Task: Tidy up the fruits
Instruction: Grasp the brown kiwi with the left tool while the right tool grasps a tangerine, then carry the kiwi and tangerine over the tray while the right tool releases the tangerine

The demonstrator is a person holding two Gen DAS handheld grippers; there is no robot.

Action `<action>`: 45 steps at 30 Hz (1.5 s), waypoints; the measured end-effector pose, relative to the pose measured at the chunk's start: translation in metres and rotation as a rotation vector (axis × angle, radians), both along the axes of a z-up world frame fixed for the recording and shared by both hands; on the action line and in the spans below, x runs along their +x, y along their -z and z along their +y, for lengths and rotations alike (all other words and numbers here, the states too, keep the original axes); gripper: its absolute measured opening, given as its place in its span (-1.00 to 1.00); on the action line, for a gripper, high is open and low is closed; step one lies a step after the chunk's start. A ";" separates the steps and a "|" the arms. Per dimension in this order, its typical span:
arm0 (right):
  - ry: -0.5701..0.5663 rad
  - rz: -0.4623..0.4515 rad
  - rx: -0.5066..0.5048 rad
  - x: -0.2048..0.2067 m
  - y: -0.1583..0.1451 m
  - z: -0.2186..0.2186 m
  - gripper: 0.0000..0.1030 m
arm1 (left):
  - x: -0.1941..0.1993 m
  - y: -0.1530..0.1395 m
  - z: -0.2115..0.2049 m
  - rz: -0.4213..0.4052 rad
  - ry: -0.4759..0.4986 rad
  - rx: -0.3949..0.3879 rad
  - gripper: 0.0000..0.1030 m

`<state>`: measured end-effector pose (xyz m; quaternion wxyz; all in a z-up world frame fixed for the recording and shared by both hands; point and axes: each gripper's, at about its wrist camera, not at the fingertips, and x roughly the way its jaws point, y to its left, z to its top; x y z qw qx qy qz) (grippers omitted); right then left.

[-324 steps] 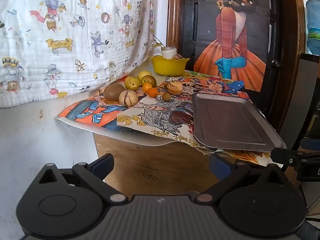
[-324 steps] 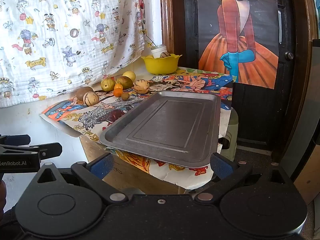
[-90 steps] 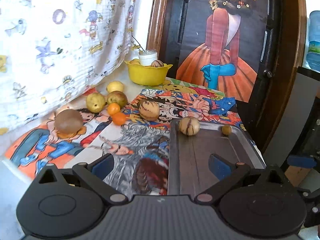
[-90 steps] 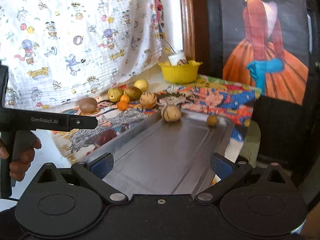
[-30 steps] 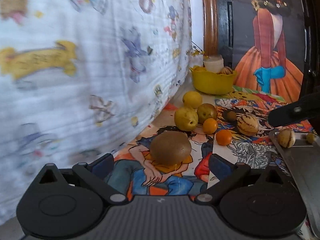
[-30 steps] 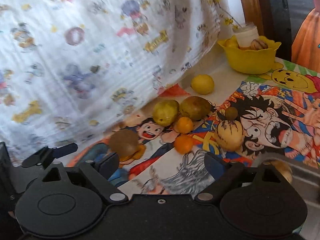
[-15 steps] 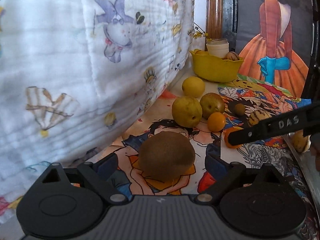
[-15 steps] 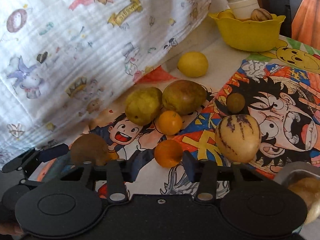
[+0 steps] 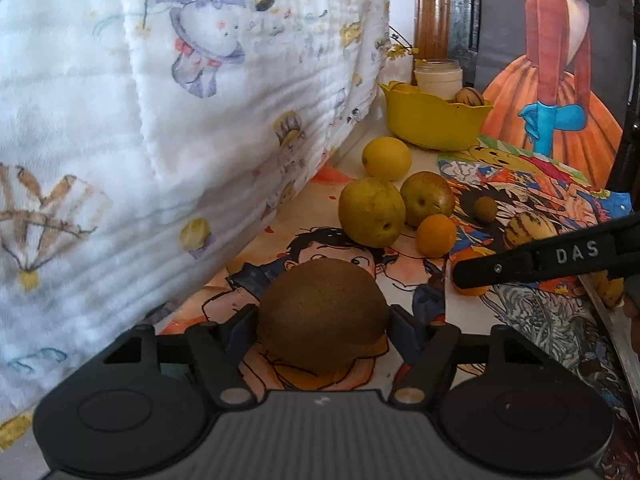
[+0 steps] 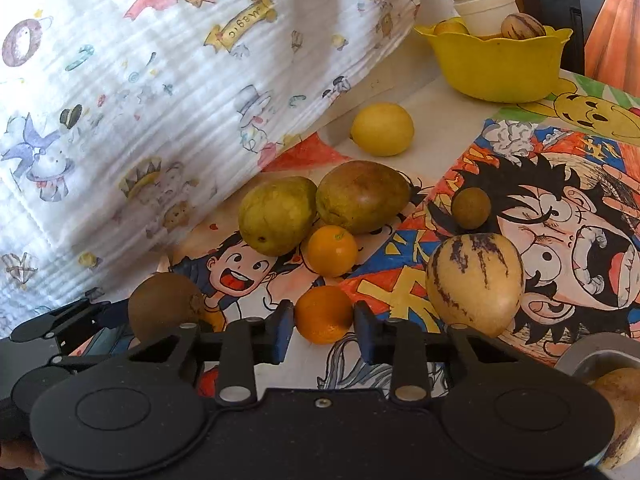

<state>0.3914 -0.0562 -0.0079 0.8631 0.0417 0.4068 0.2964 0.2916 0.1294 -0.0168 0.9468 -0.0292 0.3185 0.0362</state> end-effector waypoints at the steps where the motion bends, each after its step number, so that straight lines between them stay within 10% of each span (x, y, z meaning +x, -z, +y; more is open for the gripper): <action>1: 0.002 0.002 0.004 0.000 0.000 0.000 -0.32 | 0.001 0.000 0.001 -0.001 -0.003 -0.005 0.43; 22: 0.000 0.008 0.081 -0.022 -0.019 -0.030 -0.34 | -0.012 -0.015 -0.012 0.001 -0.041 -0.014 0.33; 45: 0.153 -0.099 0.093 -0.091 -0.049 -0.194 -0.34 | -0.034 -0.050 -0.136 -0.063 0.154 -0.038 0.33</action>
